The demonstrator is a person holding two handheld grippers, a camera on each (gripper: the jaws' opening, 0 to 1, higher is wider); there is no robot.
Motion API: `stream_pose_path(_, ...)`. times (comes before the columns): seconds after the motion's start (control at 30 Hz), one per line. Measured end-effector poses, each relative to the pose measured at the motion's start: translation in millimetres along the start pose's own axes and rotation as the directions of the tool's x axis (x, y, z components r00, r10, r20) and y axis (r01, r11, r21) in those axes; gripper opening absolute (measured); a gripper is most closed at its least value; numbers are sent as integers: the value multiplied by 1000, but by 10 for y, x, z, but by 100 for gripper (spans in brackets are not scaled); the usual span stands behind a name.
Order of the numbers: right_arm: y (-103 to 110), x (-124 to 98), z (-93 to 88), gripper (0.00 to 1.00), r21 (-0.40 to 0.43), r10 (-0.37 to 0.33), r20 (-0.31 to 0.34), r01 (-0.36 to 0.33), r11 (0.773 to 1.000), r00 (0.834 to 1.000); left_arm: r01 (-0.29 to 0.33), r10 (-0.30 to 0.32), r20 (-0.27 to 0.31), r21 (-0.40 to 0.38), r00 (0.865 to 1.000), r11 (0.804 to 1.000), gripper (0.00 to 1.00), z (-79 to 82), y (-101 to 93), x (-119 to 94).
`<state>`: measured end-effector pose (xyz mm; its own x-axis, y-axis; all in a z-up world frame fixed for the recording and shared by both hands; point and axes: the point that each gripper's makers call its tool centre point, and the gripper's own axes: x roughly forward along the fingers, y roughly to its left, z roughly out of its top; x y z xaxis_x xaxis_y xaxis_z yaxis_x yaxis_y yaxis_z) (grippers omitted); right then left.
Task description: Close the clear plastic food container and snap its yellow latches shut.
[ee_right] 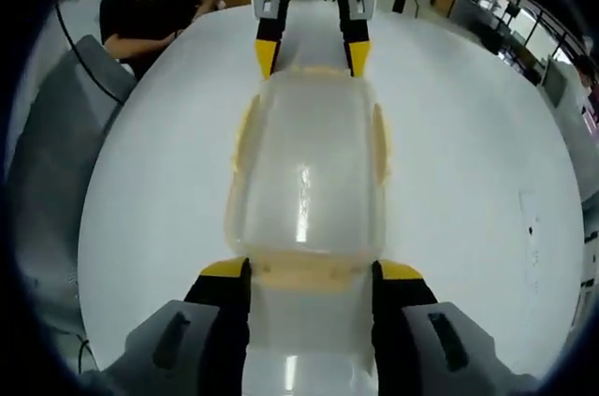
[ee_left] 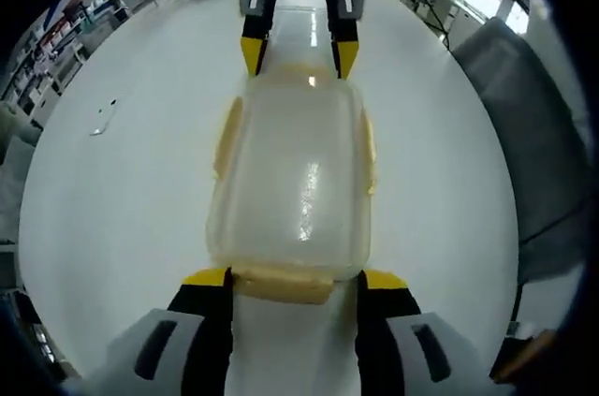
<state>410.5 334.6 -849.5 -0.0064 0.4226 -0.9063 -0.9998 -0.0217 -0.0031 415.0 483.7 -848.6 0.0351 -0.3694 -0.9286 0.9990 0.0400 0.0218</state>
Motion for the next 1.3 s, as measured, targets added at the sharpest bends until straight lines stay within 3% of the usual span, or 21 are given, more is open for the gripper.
stream_pose_path(0.13,4,-24,-24,38,-10,3,-11,-3,1000,1000,6,-6,-24,10,1000,1000,34,-37,-14,-27)
stream_pose_path(0.17,7,-28,-19,38,-24,4,-7,-5,1000,1000,14,-15,-18,-39,1000,999,34,-41,-36,-23)
stream_pose_path(0.2,2,-30,-15,38,-10,5,-10,-5,1000,1000,4,-4,-24,2,1000,1000,34,-51,-21,-13)
stream_pose_path(0.77,-7,-3,-13,39,-21,12,-105,-14,1000,994,3,-3,-14,-7,1000,1000,35,-43,-1,-2)
stream_pose_path(1.0,1,8,-23,39,-13,14,-112,-15,1000,994,2,-2,-65,-5,998,1000,34,-27,1,10)
stream_pose_path(1.3,21,10,-23,36,-3,7,-132,-8,1000,991,-1,0,-68,-25,998,1000,33,-36,-4,-6)
